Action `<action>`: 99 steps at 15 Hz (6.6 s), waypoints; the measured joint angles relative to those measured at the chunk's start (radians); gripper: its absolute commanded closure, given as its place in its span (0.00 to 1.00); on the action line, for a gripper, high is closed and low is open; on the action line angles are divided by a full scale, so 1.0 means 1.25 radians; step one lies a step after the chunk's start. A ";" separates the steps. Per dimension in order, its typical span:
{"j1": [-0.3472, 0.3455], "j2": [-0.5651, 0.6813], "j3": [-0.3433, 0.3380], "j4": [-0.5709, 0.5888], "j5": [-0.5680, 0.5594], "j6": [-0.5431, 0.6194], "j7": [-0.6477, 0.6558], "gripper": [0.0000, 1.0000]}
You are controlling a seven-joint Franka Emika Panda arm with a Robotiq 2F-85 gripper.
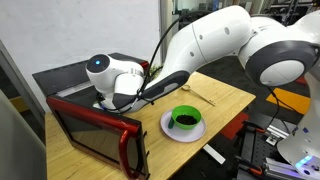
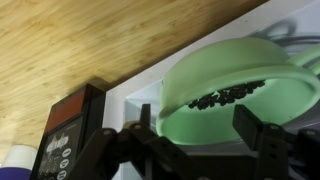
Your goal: Place the light green bowl inside the microwave
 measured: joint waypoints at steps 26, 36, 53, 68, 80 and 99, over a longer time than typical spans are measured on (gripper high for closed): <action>0.245 -0.138 -0.193 -0.297 -0.169 0.014 0.196 0.11; 0.201 -0.269 -0.066 -0.436 -0.408 0.015 0.367 0.10; -0.261 -0.546 0.332 -0.652 -0.152 0.140 0.196 0.03; -0.319 -0.417 0.339 -0.553 0.198 0.093 -0.080 0.00; -0.281 -0.255 0.326 -0.352 0.198 -0.009 -0.082 0.00; -0.189 -0.125 0.233 -0.201 0.098 -0.016 -0.066 0.00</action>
